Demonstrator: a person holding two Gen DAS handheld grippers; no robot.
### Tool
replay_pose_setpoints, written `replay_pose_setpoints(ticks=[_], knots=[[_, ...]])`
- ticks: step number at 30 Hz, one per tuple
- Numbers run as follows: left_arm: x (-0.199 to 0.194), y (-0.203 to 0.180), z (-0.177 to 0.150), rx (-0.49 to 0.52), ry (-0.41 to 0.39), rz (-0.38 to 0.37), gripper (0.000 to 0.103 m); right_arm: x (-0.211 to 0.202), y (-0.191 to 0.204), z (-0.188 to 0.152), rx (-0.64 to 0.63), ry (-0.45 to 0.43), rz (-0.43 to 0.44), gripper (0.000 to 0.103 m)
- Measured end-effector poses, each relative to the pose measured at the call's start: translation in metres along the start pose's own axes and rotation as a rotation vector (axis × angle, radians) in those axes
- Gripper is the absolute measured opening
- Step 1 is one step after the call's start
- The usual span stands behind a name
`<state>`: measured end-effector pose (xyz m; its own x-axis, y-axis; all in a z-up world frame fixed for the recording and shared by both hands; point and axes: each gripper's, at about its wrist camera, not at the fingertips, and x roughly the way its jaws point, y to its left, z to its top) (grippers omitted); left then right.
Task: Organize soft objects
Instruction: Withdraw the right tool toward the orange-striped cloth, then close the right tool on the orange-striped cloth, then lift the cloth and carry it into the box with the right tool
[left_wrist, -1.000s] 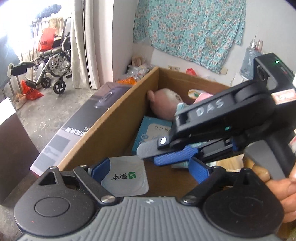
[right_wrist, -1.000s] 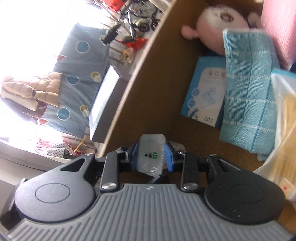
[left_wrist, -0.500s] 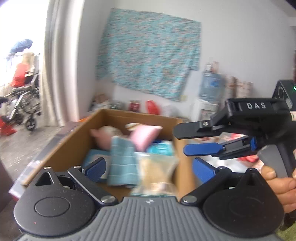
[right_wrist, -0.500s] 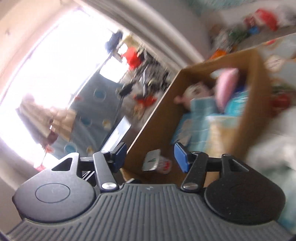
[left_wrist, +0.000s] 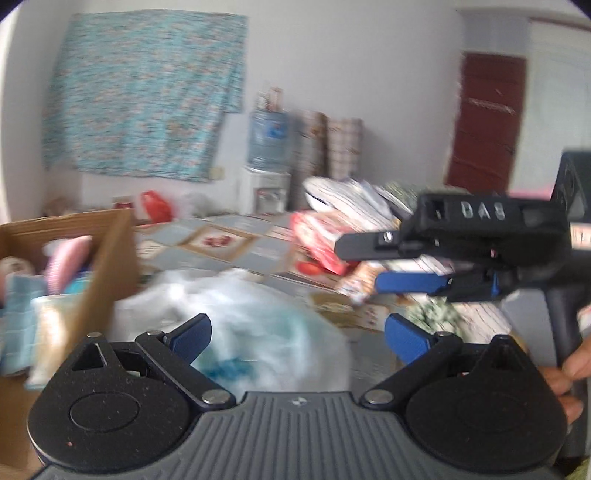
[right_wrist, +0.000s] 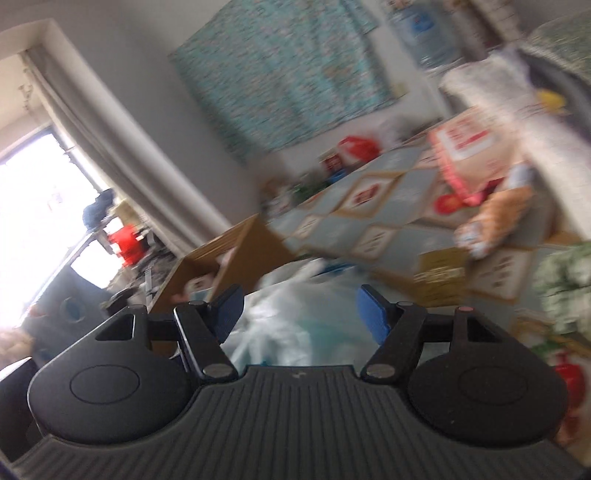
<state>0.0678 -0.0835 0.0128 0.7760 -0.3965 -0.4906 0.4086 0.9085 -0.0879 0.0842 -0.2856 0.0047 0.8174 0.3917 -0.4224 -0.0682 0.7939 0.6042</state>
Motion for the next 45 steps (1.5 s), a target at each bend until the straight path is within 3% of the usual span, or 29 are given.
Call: replay_pose_setpoints(ticks=[3, 8, 13, 17, 21, 22, 26, 33, 41, 43, 45], knots=[[0.028, -0.025, -0.008, 0.050, 0.003, -0.019, 0.101, 0.008, -0.027, 0.013, 0.034, -0.024, -0.084, 0.068], [0.066, -0.048, -0.016, 0.104, 0.021, 0.013, 0.099, 0.059, -0.086, 0.051, 0.151, 0.060, -0.246, 0.068], [0.072, -0.048, -0.020, 0.120, 0.006, 0.005, 0.099, 0.119, -0.131, 0.078, 0.237, 0.166, -0.373, 0.068], [0.068, -0.047, -0.017, 0.148, -0.013, 0.007, 0.099, 0.151, -0.154, 0.083, 0.269, 0.195, -0.465, 0.066], [0.072, -0.051, -0.011, 0.185, -0.024, 0.001, 0.099, 0.162, -0.160, 0.085, 0.259, 0.186, -0.453, 0.057], [0.076, -0.053, -0.008, 0.192, -0.019, -0.004, 0.099, 0.160, -0.163, 0.087, 0.262, 0.190, -0.445, 0.049], [0.091, -0.066, 0.001, 0.226, 0.000, -0.027, 0.096, 0.153, -0.172, 0.088, 0.295, 0.207, -0.383, 0.044], [0.146, -0.089, 0.010, 0.280, 0.099, -0.021, 0.089, 0.128, -0.181, 0.089, 0.297, 0.223, -0.286, 0.039], [0.169, -0.114, 0.018, 0.358, 0.081, 0.019, 0.089, 0.071, -0.149, 0.085, 0.167, 0.166, -0.184, 0.039], [0.168, -0.118, 0.018, 0.374, 0.073, 0.028, 0.082, 0.056, -0.139, 0.083, 0.140, 0.168, -0.145, 0.039], [0.161, -0.119, 0.019, 0.365, 0.059, 0.034, 0.061, 0.044, -0.127, 0.080, 0.112, 0.175, -0.111, 0.039]])
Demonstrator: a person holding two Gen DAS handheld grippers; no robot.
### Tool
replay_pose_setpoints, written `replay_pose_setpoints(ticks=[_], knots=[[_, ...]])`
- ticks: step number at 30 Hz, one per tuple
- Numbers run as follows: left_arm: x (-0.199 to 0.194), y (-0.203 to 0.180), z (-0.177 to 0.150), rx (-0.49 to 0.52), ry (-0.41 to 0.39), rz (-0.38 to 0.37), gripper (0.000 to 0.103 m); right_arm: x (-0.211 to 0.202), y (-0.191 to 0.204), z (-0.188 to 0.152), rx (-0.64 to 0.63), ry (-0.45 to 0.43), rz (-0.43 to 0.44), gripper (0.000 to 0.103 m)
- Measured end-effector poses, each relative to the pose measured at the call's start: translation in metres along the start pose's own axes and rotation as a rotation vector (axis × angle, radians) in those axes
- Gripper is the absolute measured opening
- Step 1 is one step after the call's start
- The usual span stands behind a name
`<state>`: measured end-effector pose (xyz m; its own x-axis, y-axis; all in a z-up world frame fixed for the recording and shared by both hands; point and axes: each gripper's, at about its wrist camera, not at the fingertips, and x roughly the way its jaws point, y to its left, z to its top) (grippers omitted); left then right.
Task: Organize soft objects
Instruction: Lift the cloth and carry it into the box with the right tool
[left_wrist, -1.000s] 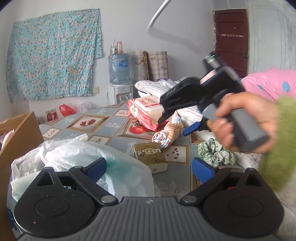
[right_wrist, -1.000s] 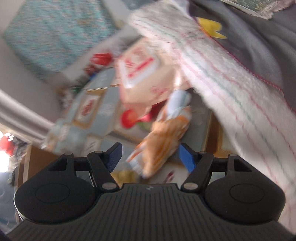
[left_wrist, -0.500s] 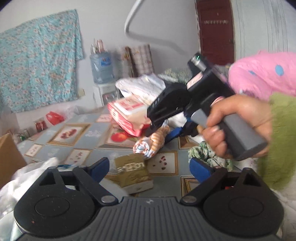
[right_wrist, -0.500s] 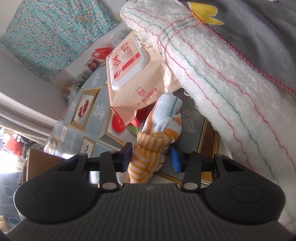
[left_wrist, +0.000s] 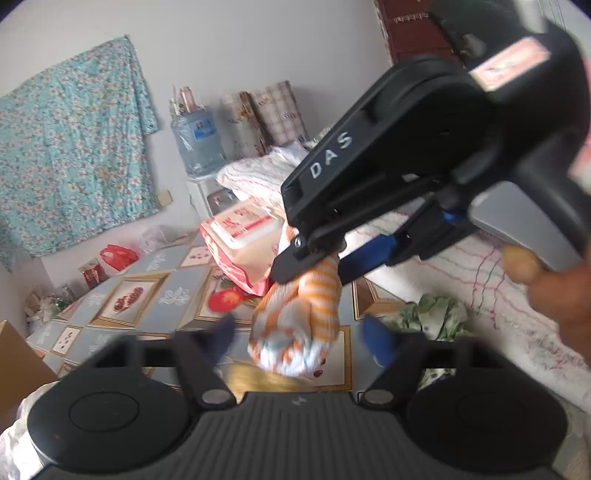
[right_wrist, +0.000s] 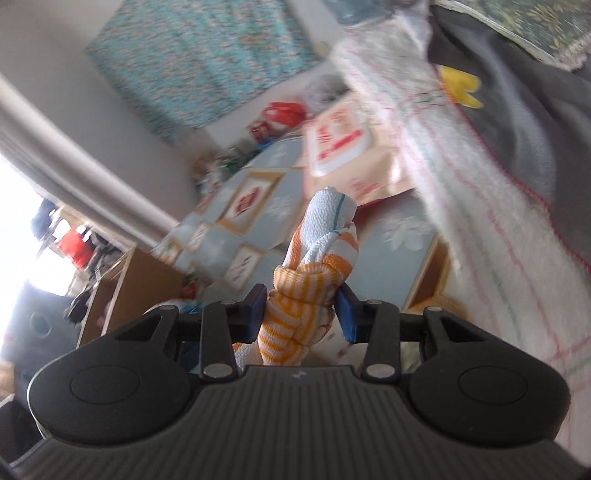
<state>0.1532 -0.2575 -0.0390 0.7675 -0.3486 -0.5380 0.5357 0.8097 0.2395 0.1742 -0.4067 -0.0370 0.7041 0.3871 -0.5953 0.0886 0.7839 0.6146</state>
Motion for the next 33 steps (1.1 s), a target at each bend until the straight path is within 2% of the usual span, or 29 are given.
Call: replay_pose_setpoints(ticks=[3, 8, 12, 16, 21, 25, 29, 33], knots=[[-0.016, 0.005, 0.000, -0.030, -0.019, 0.005, 0.052, -0.019, 0.020, -0.010, -0.059, 0.000, 0.017, 0.039], [-0.062, 0.023, -0.001, -0.067, -0.079, 0.026, 0.051, -0.043, 0.062, -0.023, -0.129, -0.013, 0.071, 0.039], [-0.109, 0.046, -0.008, -0.098, -0.142, 0.096, 0.051, -0.055, 0.110, -0.033, -0.205, -0.007, 0.151, 0.039], [-0.150, 0.080, -0.027, -0.158, -0.153, 0.186, 0.051, -0.045, 0.163, -0.047, -0.280, 0.054, 0.256, 0.039], [-0.191, 0.124, -0.061, -0.270, -0.114, 0.344, 0.052, -0.005, 0.240, -0.075, -0.388, 0.201, 0.377, 0.039], [-0.214, 0.166, -0.091, -0.408, -0.072, 0.444, 0.052, 0.040, 0.307, -0.098, -0.475, 0.340, 0.425, 0.039], [-0.228, 0.207, -0.120, -0.547, -0.033, 0.511, 0.053, 0.088, 0.365, -0.125, -0.519, 0.483, 0.428, 0.039], [-0.245, 0.229, -0.140, -0.613, -0.027, 0.570, 0.068, 0.135, 0.406, -0.154, -0.572, 0.574, 0.367, 0.039]])
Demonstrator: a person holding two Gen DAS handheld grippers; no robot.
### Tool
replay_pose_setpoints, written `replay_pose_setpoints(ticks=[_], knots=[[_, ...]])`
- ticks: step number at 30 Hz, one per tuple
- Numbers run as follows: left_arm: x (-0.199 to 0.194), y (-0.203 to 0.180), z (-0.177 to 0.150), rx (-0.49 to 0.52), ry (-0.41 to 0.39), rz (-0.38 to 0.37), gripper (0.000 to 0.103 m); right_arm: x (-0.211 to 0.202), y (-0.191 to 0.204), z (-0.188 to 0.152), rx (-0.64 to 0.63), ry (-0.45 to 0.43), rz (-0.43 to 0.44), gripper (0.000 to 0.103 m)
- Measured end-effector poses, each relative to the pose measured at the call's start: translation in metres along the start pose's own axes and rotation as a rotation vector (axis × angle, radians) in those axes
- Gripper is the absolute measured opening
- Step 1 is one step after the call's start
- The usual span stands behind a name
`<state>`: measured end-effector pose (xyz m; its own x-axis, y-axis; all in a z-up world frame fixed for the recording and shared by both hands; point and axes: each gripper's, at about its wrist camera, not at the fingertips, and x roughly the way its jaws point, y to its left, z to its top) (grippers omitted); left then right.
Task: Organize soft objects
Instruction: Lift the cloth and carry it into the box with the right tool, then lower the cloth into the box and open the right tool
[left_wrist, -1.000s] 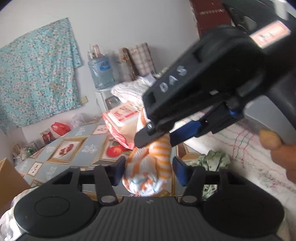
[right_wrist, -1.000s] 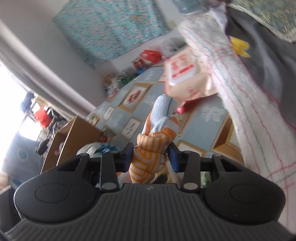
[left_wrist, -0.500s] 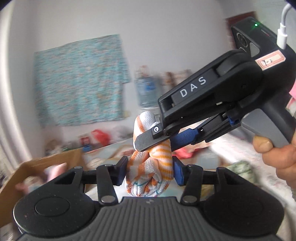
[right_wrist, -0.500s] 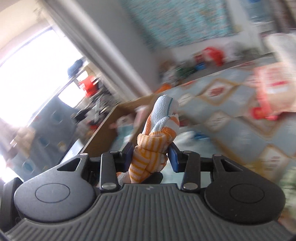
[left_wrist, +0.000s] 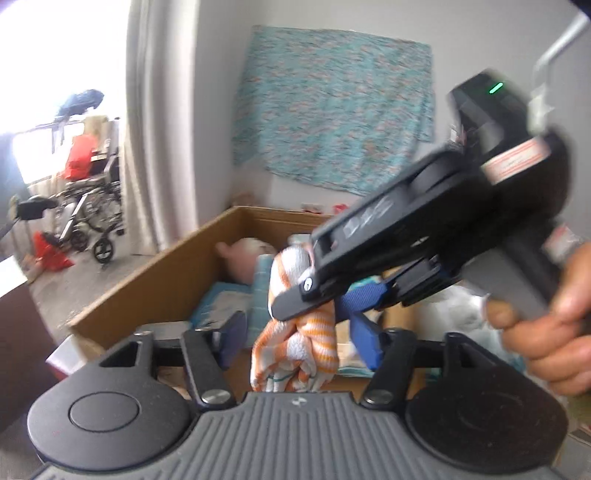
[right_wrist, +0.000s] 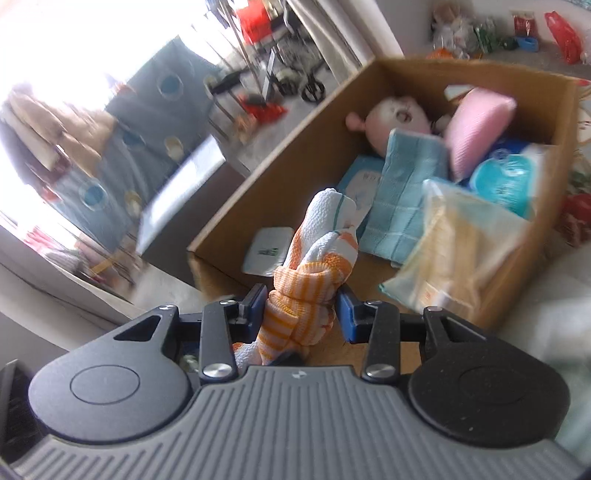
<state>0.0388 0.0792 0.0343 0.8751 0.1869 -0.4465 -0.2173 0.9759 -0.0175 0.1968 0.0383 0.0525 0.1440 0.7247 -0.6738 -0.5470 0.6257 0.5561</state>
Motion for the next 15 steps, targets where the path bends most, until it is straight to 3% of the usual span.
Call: replay_pose_setpoints(ticks=[8, 15], knots=[[-0.014, 0.037, -0.008, -0.045, 0.014, 0.057, 0.070, 0.096, -0.024, 0.024, 0.122, 0.178, -0.070, 0.040], [-0.025, 0.057, -0.020, -0.094, 0.028, 0.049, 0.072, 0.118, -0.009, 0.027, 0.122, 0.218, -0.091, 0.045]])
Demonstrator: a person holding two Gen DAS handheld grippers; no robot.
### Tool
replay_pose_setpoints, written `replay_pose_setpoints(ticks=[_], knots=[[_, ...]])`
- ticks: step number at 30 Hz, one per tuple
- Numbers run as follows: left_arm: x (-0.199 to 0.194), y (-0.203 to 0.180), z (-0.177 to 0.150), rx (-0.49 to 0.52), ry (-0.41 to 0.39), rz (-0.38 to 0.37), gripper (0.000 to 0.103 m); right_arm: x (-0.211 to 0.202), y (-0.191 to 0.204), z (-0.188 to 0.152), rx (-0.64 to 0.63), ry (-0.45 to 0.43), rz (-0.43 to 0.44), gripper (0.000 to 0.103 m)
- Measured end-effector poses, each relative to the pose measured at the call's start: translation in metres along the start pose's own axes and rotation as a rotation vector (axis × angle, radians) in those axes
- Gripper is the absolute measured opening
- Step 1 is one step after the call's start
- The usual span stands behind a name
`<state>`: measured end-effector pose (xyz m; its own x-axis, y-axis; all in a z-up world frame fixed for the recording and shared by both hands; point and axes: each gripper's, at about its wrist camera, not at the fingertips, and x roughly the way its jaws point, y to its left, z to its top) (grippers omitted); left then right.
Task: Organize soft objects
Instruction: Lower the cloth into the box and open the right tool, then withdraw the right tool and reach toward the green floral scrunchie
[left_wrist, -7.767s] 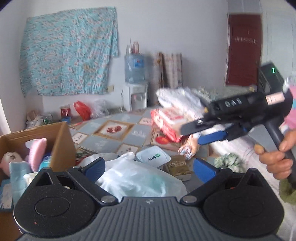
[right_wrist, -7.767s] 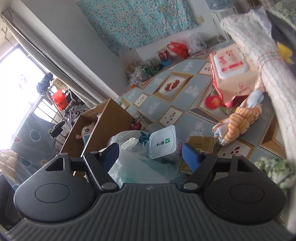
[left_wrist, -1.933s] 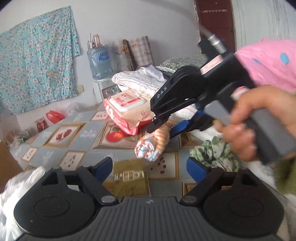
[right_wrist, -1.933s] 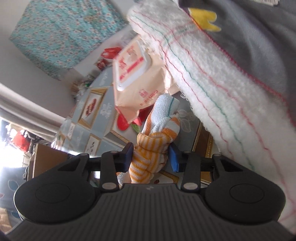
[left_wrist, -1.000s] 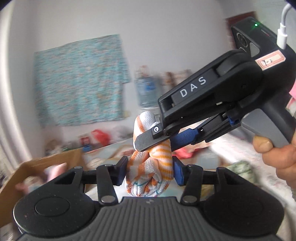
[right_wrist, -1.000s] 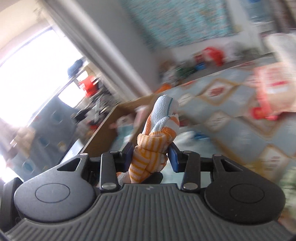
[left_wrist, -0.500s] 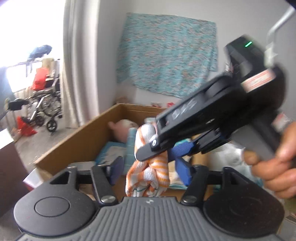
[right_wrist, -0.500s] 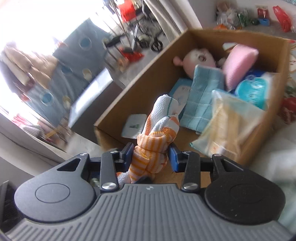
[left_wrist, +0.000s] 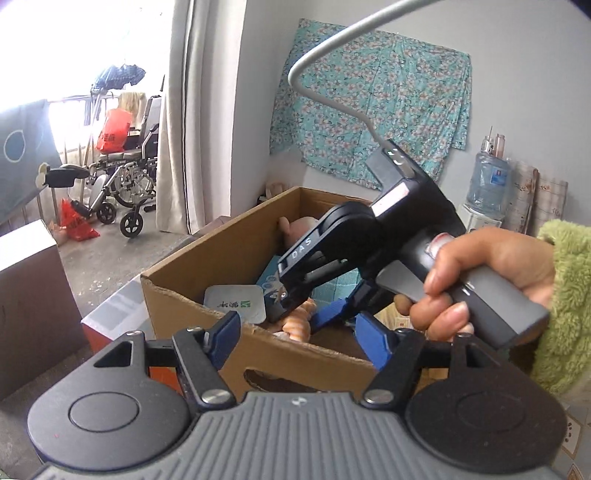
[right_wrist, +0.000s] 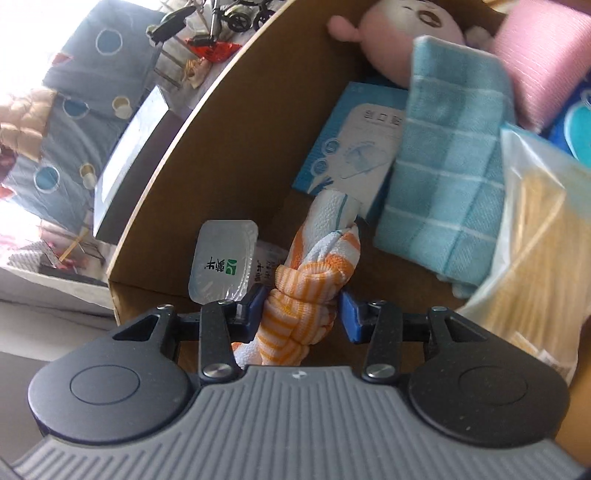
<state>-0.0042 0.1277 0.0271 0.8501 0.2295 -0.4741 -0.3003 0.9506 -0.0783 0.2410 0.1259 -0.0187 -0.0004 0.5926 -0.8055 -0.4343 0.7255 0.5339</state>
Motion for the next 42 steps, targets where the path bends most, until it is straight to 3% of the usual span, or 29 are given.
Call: replay_pose_setpoints(ticks=[5, 11, 17, 22, 29, 33, 38, 42], knots=[[0.000, 0.006, -0.004, 0.000, 0.002, -0.002, 0.073, 0.005, -0.004, 0.004, 0.019, 0.028, -0.025, 0.058], [-0.001, 0.007, -0.004, 0.001, -0.008, -0.008, 0.079, -0.009, -0.007, 0.006, 0.000, -0.011, -0.028, 0.064], [-0.010, -0.003, -0.002, 0.015, -0.022, -0.037, 0.087, -0.056, -0.007, -0.009, -0.044, -0.126, 0.033, 0.066], [-0.025, -0.020, 0.000, 0.061, -0.038, -0.149, 0.098, -0.123, -0.020, -0.051, -0.091, -0.289, 0.067, 0.074], [-0.043, -0.086, -0.009, 0.200, -0.047, -0.398, 0.103, -0.246, -0.087, -0.144, -0.047, -0.571, -0.085, 0.079], [-0.042, -0.139, -0.024, 0.287, -0.010, -0.545, 0.103, -0.305, -0.131, -0.204, 0.040, -0.708, -0.231, 0.080], [-0.025, -0.201, -0.053, 0.346, 0.087, -0.692, 0.102, -0.338, -0.181, -0.263, 0.166, -0.755, -0.367, 0.080], [-0.012, -0.241, -0.075, 0.431, 0.126, -0.747, 0.101, -0.342, -0.221, -0.291, 0.247, -0.740, -0.468, 0.080]])
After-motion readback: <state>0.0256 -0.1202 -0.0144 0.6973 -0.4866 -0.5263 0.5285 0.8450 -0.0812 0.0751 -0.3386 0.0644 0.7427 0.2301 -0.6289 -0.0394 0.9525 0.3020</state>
